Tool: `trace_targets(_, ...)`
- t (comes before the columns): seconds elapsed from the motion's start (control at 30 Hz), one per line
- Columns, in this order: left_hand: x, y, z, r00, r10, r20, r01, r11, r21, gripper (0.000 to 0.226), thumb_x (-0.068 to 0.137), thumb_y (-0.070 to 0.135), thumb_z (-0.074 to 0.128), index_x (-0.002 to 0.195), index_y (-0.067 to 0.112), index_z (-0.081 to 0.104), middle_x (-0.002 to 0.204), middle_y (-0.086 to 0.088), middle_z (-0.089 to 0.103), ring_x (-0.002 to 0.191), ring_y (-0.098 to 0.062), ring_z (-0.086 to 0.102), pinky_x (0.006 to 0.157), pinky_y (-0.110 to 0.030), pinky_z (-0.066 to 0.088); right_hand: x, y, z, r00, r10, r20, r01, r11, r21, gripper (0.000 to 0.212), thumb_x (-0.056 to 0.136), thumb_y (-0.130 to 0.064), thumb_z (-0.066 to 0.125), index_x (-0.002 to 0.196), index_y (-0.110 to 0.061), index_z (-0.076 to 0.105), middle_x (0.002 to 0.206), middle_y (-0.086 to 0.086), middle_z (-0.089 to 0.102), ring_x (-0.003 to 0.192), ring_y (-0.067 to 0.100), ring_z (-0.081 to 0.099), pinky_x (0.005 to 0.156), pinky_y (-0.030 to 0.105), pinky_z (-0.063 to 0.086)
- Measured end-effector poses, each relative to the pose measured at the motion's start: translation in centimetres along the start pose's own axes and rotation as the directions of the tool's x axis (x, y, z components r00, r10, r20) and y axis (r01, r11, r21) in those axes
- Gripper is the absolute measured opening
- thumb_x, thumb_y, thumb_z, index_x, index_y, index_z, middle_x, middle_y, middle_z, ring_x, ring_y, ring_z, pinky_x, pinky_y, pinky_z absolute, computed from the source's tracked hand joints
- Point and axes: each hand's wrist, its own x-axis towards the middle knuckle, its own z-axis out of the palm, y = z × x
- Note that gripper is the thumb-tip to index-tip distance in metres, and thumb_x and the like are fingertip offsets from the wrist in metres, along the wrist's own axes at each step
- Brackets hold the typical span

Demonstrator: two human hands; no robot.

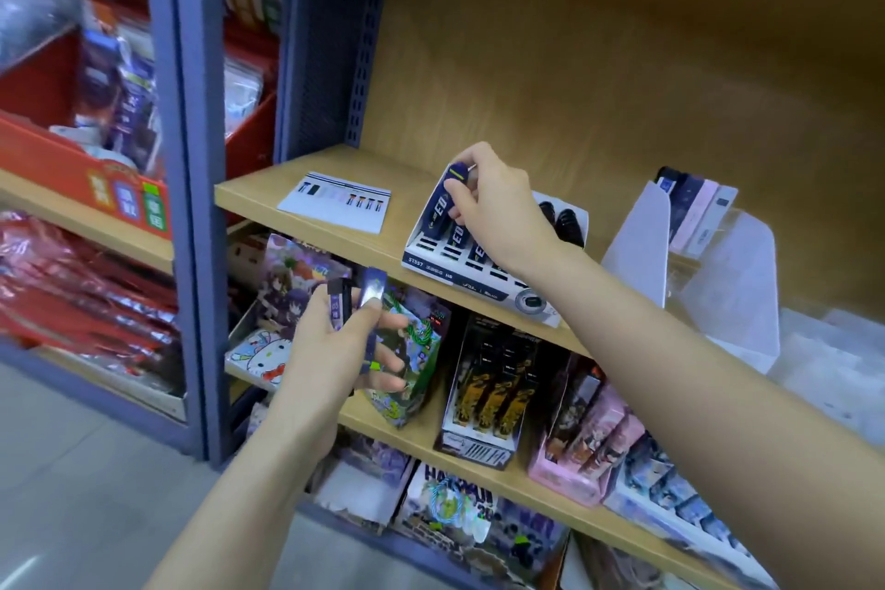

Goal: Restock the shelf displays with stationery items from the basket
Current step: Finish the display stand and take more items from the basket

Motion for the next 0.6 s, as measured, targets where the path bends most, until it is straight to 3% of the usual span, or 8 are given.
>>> trace_targets(0.23,0.4,0.7,-0.4,1.000,0.013,-0.004,-0.013,1.000,-0.007,0.004,0.097,0.012,0.051,0.095,0.015,0.052,0.076,-0.004,0.073,0.036,-0.013,0.046,0.036,-0.023,0.046,1.2,0.7,-0.5,0.998,0.003,0.062,-0.001,1.000,-0.025,0.007,0.094,-0.015,0.054,0.089,-0.017,0.058,0.075,0.009,0.068,0.076,0.020,0.069,0.076,0.043,0.057)
trace_targets(0.33,0.6,0.7,-0.3,1.000,0.015,-0.007,-0.015,1.000,-0.016,0.009,0.096,0.011,0.051,0.090,0.018,0.051,0.070,-0.002,0.072,0.036,-0.013,0.048,0.036,-0.024,0.047,1.4,0.7,-0.9,0.993,-0.018,0.120,0.022,0.999,-0.035,0.010,0.094,-0.015,0.055,0.085,-0.017,0.059,0.071,0.005,0.067,0.071,0.011,0.069,0.076,0.035,0.057)
trace_targets(0.4,0.8,0.6,-0.2,1.000,0.013,-0.011,-0.013,1.000,-0.012,0.010,0.096,0.010,0.051,0.090,0.018,0.051,0.072,-0.004,0.071,0.038,-0.013,0.051,0.038,-0.026,0.050,1.4,0.6,-0.8,0.989,-0.058,0.139,0.076,0.990,-0.123,0.011,0.093,-0.017,0.057,0.083,-0.018,0.060,0.074,0.005,0.065,0.074,0.017,0.067,0.072,0.023,0.053)
trace_targets(0.5,1.2,0.4,-0.1,1.000,0.003,-0.025,-0.004,0.999,-0.033,0.013,0.096,0.003,0.049,0.093,0.015,0.055,0.079,-0.011,0.064,0.044,-0.014,0.055,0.046,-0.027,0.055,1.4,0.5,-0.3,0.986,-0.116,0.123,0.141,0.966,-0.219,0.013,0.091,-0.017,0.060,0.101,-0.013,0.068,0.087,0.003,0.063,0.081,0.018,0.061,0.074,0.023,0.045)
trace_targets(0.57,1.5,0.0,0.0,0.999,0.000,-0.040,-0.001,1.000,-0.023,0.015,0.095,0.000,0.048,0.098,0.011,0.058,0.074,-0.010,0.059,0.047,-0.014,0.056,0.051,-0.028,0.057,1.4,0.5,-0.1,0.989,-0.116,0.093,0.132,0.974,-0.186,0.025,0.090,-0.015,0.062,0.115,-0.013,0.062,0.095,0.000,0.060,0.085,0.013,0.056,0.081,0.024,0.046)
trace_targets(0.6,1.6,-0.2,0.0,0.999,0.001,-0.049,-0.001,1.000,-0.008,0.017,0.094,-0.001,0.049,0.099,0.011,0.059,0.071,-0.009,0.059,0.047,-0.014,0.057,0.053,-0.029,0.057,1.3,0.5,0.0,0.990,-0.119,0.081,0.131,0.976,-0.171,0.023,0.090,-0.014,0.063,0.113,-0.013,0.060,0.096,0.000,0.060,0.085,0.013,0.056,0.082,0.026,0.047)
